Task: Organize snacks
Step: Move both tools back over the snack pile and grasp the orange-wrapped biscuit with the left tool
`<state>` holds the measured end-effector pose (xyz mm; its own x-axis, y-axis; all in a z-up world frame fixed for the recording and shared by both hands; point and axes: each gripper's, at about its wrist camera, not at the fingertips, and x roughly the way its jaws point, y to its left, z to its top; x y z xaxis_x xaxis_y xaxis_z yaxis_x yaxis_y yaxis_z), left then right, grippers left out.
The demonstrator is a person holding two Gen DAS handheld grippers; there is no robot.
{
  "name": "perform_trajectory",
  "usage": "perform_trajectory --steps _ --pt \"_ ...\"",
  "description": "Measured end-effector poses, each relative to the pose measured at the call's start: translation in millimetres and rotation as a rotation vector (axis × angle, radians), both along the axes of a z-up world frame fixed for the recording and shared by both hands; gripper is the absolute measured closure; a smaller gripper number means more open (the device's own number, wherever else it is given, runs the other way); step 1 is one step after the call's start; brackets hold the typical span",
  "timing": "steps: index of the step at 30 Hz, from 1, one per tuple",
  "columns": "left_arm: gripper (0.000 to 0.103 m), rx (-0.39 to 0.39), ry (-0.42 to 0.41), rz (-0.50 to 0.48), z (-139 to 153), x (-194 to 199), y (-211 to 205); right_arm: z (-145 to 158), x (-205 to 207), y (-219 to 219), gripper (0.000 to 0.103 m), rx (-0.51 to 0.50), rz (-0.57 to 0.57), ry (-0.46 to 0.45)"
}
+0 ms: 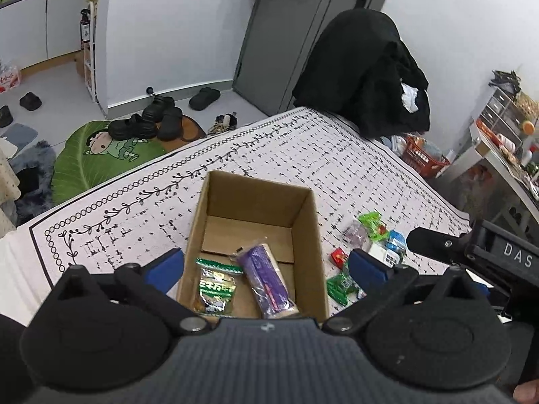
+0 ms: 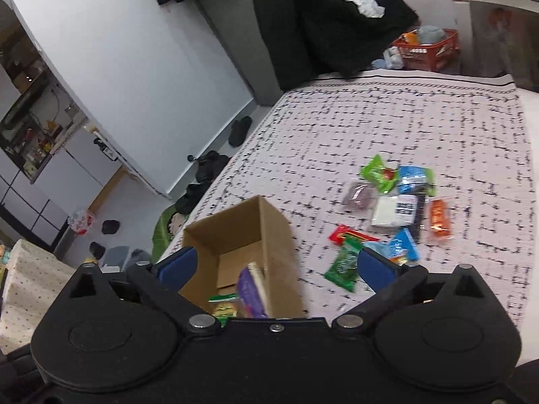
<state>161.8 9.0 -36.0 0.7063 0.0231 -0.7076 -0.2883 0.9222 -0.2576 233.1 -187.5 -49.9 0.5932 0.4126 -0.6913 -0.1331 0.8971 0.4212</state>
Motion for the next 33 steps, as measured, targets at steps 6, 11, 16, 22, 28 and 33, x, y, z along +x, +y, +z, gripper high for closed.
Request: perform_trajectory --steps 6,11,16,22,28,33 --pt "0.0 0.011 0.009 -0.026 3.2 0.0 -15.7 -1.9 -4.9 -17.9 0.001 0.002 -0.018 0.006" --pt "0.0 0.022 0.01 -0.046 4.2 -0.6 -26.7 -3.1 -7.8 -29.8 0.001 0.002 -0.022 0.003" --pt "0.0 0.031 0.02 -0.064 4.8 1.7 -40.1 -4.9 -9.9 -41.2 0.001 -0.006 -0.035 0.009" --pt "0.0 0.016 0.044 -0.087 1.5 4.1 -53.7 -11.2 -10.9 -59.6 0.001 -0.012 -0.066 0.025" --pt "0.0 0.039 0.062 -0.108 -3.5 8.5 -71.6 -20.6 -10.5 -75.1 0.001 -0.016 -0.082 0.043" --pt "0.0 0.055 0.069 -0.128 -7.4 12.9 -85.9 -29.0 -8.0 -87.6 0.001 -0.014 -0.09 0.058"
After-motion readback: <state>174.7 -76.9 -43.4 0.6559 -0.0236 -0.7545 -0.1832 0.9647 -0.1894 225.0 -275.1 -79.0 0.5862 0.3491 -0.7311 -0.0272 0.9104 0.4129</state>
